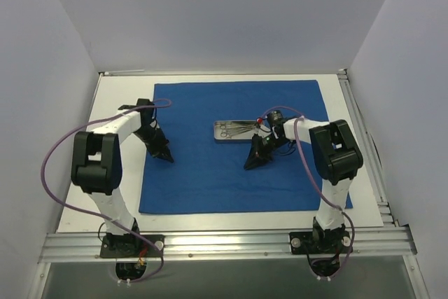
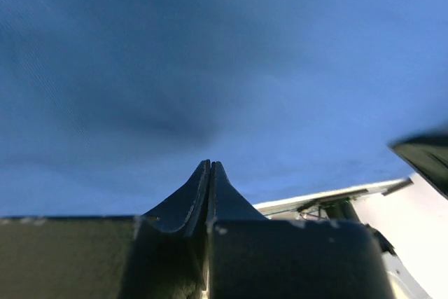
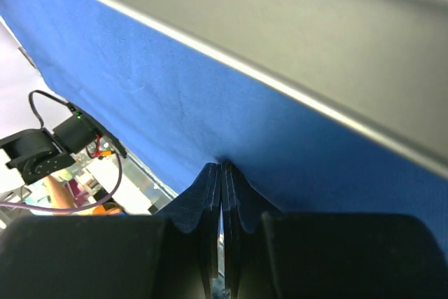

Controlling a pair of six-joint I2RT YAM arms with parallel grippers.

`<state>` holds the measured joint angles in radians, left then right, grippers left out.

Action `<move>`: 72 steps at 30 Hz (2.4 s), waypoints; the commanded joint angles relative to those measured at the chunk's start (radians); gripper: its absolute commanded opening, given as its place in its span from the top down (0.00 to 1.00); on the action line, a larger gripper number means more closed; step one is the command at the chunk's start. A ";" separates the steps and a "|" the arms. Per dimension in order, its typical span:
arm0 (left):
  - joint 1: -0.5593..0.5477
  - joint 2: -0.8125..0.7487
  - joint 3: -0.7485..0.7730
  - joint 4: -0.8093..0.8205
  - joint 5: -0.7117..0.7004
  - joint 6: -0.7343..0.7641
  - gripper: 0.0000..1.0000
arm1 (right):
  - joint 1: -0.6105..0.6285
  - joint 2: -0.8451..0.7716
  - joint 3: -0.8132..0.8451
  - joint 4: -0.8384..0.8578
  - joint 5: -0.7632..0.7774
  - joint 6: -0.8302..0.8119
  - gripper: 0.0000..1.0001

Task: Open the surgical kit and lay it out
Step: Smooth out the surgical kit at the center of the board.

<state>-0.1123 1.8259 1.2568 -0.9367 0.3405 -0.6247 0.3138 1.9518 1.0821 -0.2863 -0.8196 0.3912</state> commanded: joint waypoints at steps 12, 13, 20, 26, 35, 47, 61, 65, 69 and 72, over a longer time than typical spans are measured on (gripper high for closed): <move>0.089 0.128 0.022 -0.042 -0.182 0.025 0.98 | -0.289 -0.200 -0.120 -0.247 0.283 -0.069 1.00; 0.088 0.113 0.036 -0.047 -0.187 0.026 0.98 | -0.286 -0.218 -0.120 -0.240 0.249 -0.069 1.00; 0.060 0.069 0.130 -0.089 -0.164 0.063 0.98 | -0.191 -0.180 -0.016 -0.203 0.145 -0.112 0.97; -0.032 0.039 0.173 -0.129 -0.079 0.109 0.98 | -0.160 -0.223 0.078 -0.247 0.186 -0.095 0.92; -0.283 0.052 0.093 0.048 0.193 0.014 0.98 | 0.037 -0.156 0.058 -0.254 0.053 -0.150 0.87; -0.369 0.127 -0.086 0.104 0.216 -0.104 0.98 | 0.162 -0.102 -0.082 -0.163 0.054 -0.084 0.94; -0.371 -0.022 0.022 -0.071 0.011 -0.035 0.98 | 0.148 -0.272 0.013 -0.333 0.363 -0.025 0.96; -0.368 -0.065 0.166 -0.119 -0.050 0.028 0.96 | 0.079 -0.274 0.171 -0.373 0.469 -0.026 0.75; -0.368 -0.103 0.272 -0.146 -0.101 0.077 0.67 | -0.053 -0.229 0.252 -0.383 0.510 -0.032 0.60; -0.363 -0.120 0.308 -0.136 -0.110 0.112 0.40 | -0.139 -0.191 0.311 -0.402 0.546 -0.038 0.47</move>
<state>-0.4820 1.7451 1.5162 -1.0222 0.2760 -0.5686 0.2443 1.7252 1.3518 -0.5900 -0.3698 0.3618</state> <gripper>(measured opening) 0.550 0.501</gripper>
